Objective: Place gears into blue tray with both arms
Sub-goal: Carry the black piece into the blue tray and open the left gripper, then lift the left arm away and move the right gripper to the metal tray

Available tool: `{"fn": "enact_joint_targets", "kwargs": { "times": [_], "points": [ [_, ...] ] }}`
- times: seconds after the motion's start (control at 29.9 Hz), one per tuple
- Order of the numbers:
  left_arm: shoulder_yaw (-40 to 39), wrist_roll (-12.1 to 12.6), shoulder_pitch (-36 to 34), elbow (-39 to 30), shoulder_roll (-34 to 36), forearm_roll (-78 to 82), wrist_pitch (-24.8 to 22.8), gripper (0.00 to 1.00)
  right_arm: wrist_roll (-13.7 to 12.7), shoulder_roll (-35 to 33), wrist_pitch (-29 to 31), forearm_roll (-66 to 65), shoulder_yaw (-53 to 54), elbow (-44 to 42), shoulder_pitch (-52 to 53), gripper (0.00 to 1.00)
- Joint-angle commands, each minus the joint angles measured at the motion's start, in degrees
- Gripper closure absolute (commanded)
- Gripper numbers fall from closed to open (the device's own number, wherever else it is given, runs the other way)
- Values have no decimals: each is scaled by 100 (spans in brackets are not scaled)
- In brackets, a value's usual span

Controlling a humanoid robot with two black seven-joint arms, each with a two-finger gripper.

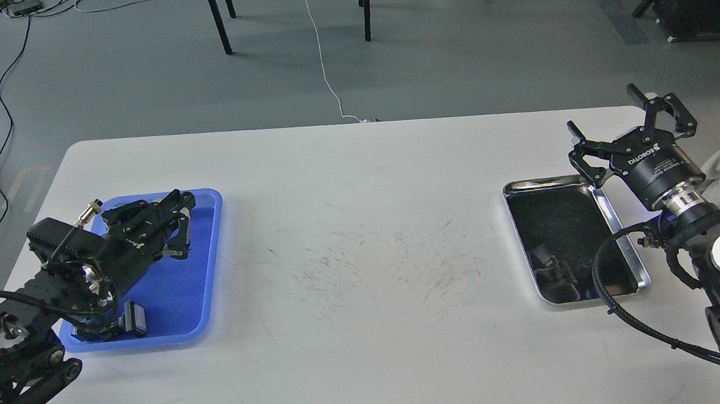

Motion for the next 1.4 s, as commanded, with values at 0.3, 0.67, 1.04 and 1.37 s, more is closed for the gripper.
{"fn": "enact_joint_targets", "kwargs": {
  "times": [0.3, 0.67, 1.04, 1.37],
  "points": [
    [116, -217, 200, 1312, -535, -444, 26, 91, 0, -88, 0, 0, 6, -30, 9, 3],
    [151, -199, 200, 1321, -659, -453, 18, 66, 0, -79, 0, 0, -3, -39, 9, 3],
    [54, -208, 59, 1286, -624, -804, 184, 5, 0, -70, 0, 0, -21, -13, 97, 3],
    [2, -190, -890, 1251, -500, -3271, 360, 3, -26, -79, 0, -17, -591, 40, 545, 3]
  ]
}}
